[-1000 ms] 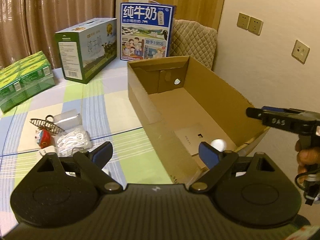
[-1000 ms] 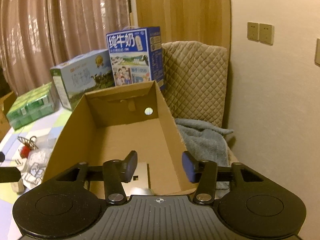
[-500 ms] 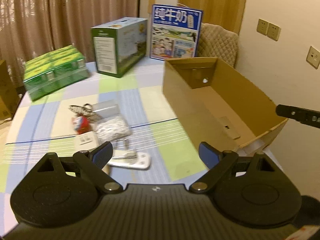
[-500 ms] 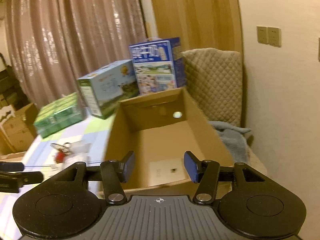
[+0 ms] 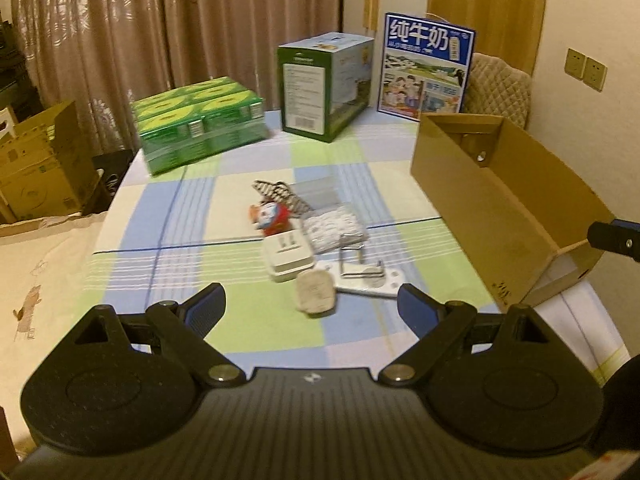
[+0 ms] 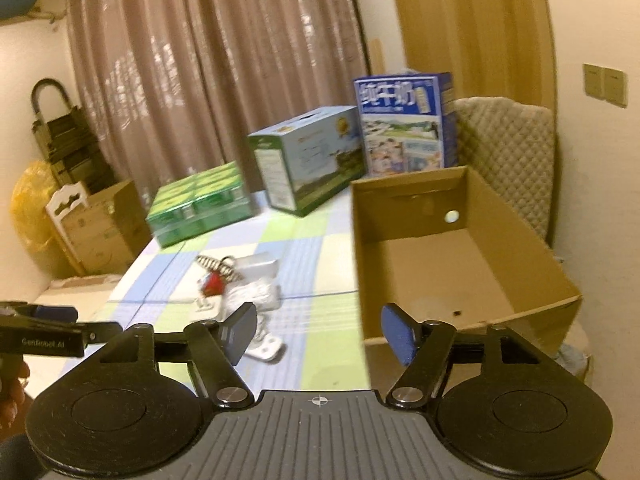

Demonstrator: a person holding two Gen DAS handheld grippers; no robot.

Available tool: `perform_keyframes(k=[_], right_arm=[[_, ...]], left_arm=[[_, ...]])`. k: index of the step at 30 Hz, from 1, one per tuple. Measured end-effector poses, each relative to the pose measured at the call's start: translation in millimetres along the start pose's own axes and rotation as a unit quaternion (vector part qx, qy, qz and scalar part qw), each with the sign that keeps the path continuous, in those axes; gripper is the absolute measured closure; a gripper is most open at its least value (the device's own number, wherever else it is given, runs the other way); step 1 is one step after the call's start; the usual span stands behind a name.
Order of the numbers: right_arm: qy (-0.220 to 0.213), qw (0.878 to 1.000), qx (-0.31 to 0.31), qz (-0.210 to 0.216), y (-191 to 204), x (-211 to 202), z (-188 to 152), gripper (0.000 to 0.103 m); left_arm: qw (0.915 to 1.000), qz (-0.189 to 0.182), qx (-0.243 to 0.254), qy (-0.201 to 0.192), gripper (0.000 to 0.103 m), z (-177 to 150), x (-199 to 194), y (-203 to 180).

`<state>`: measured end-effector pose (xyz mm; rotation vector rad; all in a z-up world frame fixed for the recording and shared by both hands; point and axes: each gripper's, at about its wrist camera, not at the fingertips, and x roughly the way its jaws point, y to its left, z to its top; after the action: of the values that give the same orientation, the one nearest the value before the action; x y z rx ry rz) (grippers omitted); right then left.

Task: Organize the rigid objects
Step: 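Withdraw both tools from the box back over the table objects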

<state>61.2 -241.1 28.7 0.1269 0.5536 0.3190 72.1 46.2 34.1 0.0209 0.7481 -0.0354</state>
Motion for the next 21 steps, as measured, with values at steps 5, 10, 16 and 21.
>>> perform_keyframes(k=[5, 10, 16, 21], right_arm=[[0.015, 0.999, -0.027, 0.015, 21.5, 11.2, -9.5, 0.035], [0.026, 0.998, -0.041, 0.029, 33.8, 22.4, -17.5, 0.035], [0.036, 0.997, -0.052, 0.037, 43.8, 35.7, -23.2, 0.035], [0.044, 0.996, -0.059, 0.039, 48.3, 44.7, -26.7, 0.035]], left_arm=[[1.0000, 0.002, -0.004, 0.005, 0.013, -8.5, -0.7, 15.2], [0.9999, 0.003, -0.005, 0.013, 0.013, -14.8, 4.5, 22.8], [0.9997, 0.001, -0.009, 0.022, 0.013, -18.4, 14.2, 28.8], [0.9996, 0.000, -0.011, 0.026, 0.013, -20.3, 19.2, 30.8]])
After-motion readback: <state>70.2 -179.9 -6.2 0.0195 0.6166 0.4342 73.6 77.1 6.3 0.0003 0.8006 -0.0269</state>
